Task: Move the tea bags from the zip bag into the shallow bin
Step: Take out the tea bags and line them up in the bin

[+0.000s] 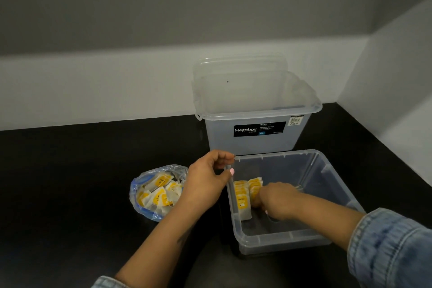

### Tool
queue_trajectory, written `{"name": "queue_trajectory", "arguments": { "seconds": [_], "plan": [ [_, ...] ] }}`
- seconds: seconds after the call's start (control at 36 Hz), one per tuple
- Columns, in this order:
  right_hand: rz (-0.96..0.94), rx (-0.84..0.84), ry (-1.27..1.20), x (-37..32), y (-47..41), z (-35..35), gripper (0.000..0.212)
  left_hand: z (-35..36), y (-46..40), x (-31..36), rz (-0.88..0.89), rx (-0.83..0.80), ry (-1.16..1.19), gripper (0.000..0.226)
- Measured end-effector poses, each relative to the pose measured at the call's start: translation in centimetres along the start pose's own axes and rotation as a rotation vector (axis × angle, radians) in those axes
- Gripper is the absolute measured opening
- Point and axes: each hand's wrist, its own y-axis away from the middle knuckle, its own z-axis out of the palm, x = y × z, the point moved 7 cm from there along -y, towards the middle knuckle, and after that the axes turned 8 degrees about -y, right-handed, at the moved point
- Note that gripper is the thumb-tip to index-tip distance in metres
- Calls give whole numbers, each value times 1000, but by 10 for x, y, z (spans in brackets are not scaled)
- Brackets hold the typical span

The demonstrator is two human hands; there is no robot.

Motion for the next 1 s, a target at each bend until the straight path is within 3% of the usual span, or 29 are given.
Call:
{"name": "queue_trajectory", "arguments": {
  "seconds": [0.11, 0.31, 0.67, 0.83, 1.0],
  "plan": [
    [-12, 8, -45, -2, -1, -2, 38, -4, 1, -2, -10, 5, 4, 29],
    [-18, -2, -137, 2, 3, -9, 26, -8, 2, -6, -33, -7, 18, 26],
    [54, 11, -126, 0, 10, -14, 25, -44, 1, -23, -34, 22, -57, 35],
    [36, 21, -175, -8, 19, -23, 22, -77, -2, -46, -120, 56, -125, 29],
    [39, 18, -215, -20, 26, -34, 20, -91, 2, -76, -266, -14, -195, 25]
  ]
}}
